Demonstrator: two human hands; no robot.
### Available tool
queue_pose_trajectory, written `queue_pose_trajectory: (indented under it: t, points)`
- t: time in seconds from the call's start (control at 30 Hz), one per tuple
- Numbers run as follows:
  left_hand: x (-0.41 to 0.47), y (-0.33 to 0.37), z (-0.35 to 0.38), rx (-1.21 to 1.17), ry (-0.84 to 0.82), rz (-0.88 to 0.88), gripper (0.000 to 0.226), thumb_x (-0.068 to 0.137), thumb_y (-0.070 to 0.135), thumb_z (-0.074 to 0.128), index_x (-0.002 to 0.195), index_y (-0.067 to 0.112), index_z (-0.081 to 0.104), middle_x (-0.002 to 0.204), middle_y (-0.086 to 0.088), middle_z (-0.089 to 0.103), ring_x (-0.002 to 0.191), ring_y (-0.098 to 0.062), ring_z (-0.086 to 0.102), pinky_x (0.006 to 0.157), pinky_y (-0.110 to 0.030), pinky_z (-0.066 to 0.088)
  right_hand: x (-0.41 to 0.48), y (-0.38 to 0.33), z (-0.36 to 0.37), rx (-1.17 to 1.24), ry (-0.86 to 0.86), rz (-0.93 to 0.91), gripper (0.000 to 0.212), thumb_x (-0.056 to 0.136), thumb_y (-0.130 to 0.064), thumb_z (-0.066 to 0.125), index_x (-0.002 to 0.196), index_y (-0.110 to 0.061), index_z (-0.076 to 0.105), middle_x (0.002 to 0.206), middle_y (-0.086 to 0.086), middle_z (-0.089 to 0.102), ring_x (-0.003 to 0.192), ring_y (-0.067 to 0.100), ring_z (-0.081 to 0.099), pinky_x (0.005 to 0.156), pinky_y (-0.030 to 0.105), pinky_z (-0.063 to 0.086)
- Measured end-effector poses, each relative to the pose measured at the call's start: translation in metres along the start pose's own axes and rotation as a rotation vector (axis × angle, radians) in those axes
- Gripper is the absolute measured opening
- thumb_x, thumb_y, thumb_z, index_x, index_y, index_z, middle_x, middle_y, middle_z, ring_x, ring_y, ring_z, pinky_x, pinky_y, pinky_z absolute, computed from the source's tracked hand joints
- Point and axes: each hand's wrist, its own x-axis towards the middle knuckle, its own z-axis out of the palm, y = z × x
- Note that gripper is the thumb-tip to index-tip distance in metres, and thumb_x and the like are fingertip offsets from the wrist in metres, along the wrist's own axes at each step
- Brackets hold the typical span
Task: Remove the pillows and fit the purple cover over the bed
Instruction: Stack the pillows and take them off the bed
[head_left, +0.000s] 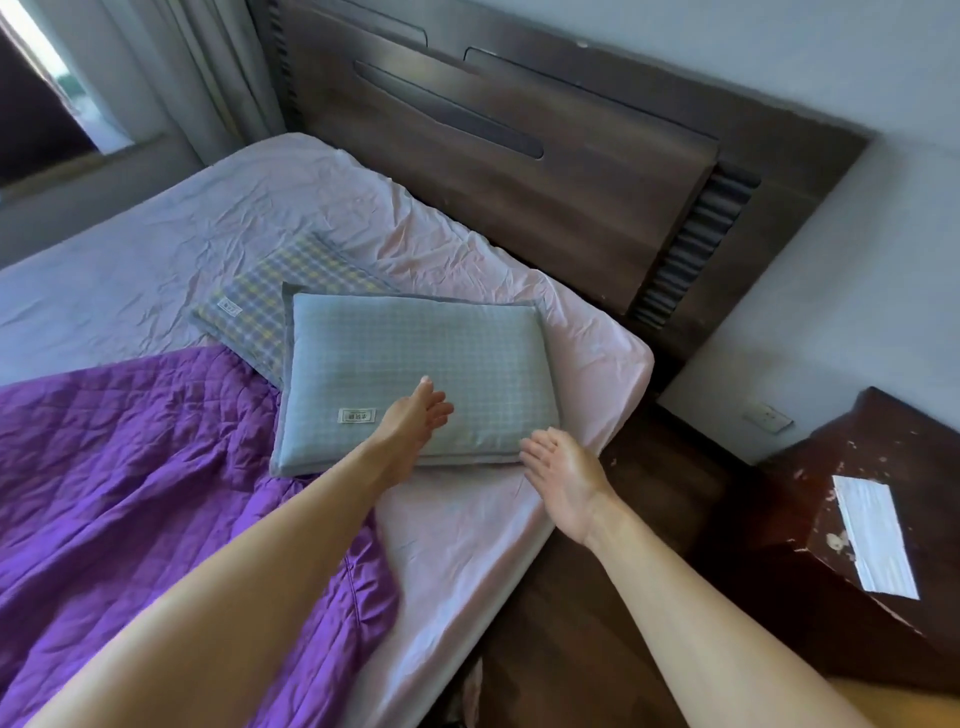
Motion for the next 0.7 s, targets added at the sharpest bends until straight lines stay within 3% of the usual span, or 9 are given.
queue_pose_trajectory:
  t: [0.23,0.37,0.53,0.7]
  points:
    - [0.111,0.02,-0.054,0.25,-0.008,0.023,0.056,0.1,0.044,0.022,0.143,0.009,0.034,0.145,-0.005,0.042,0.136,-0.018,0.034,0.114,-0.035,0.017,0.108,0.026,0.048,0.15,0.095,0.098,0.05,0.102,-0.023,0.029,0.146,-0.001,0.02,0.15,0.017,0.03,0.139,0.027,0.029,0.116,0.036,0.021]
    - [0.172,0.026,-0.07,0.371,-0.03,0.044,0.055,0.101,0.041,0.026,0.143,0.007,0.034,0.148,-0.005,0.037,0.139,-0.021,0.029,0.112,-0.034,0.02,0.155,0.049,0.058,0.211,0.146,0.165,0.048,0.102,-0.024,0.033,0.143,0.0,0.028,0.148,0.017,0.034,0.137,0.027,0.033,0.116,0.036,0.023]
    - [0.242,0.025,-0.08,0.581,-0.029,0.094,0.049,0.101,0.036,0.033,0.142,0.01,0.036,0.148,-0.008,0.036,0.137,-0.023,0.032,0.112,-0.034,0.025,0.207,0.081,0.062,0.249,0.257,0.255,0.054,0.102,-0.031,0.034,0.147,-0.004,0.022,0.153,0.013,0.026,0.139,0.028,0.029,0.116,0.036,0.022]
    - [0.305,0.026,-0.091,1.072,-0.002,0.273,0.045,0.1,0.029,0.035,0.139,0.007,0.038,0.148,-0.012,0.034,0.138,-0.029,0.026,0.113,-0.041,0.024,0.241,0.106,0.066,0.322,0.382,0.329,0.057,0.1,-0.032,0.04,0.148,-0.008,0.02,0.155,0.013,0.02,0.139,0.03,0.029,0.115,0.037,0.023]
